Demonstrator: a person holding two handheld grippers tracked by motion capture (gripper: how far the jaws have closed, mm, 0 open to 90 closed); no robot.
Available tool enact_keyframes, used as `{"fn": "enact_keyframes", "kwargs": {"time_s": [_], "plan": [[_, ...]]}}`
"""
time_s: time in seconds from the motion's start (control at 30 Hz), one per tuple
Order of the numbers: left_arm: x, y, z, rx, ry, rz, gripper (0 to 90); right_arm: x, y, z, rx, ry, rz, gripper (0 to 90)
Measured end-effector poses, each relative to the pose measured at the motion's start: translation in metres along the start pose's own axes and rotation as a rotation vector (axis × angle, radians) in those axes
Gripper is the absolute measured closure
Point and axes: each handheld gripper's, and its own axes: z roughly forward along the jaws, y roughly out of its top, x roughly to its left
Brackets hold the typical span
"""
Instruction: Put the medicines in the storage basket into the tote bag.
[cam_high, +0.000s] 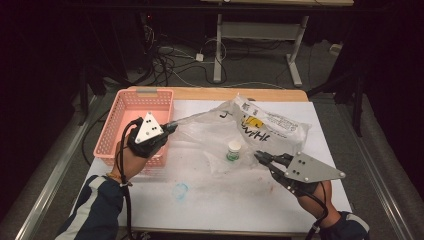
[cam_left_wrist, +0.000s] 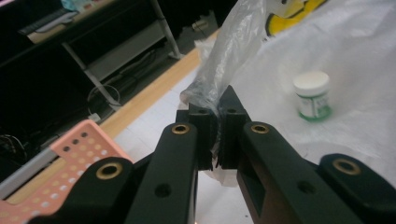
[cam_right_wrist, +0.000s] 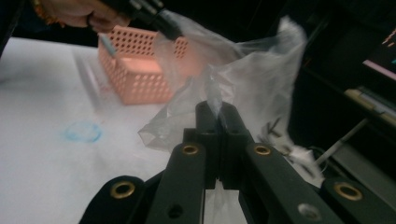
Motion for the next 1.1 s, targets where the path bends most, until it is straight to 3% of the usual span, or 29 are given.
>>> {"fn": "enact_keyframes", "kwargs": {"time_s": [0.4,0.77,0.93,1.1], "plan": [[0.011,0.029,-0.013,-0.072,0.023,0.022,85.0,-0.028,0.034,-0.016,-0.11,-0.104,-0.022,90.0],[0.018,0.069,-0.021,-0.141,0.025,0.056,84.9,-0.065,0.046,-0.03,-0.169,-0.197,0.038,90.0],[0.021,0.081,-0.017,-0.153,0.03,0.055,84.8,-0.084,0.048,-0.032,-0.153,-0.252,0.051,90.0],[0.022,0.088,-0.001,-0.131,0.04,0.067,82.6,-0.107,0.04,-0.021,-0.103,-0.287,0.099,90.0]]}}
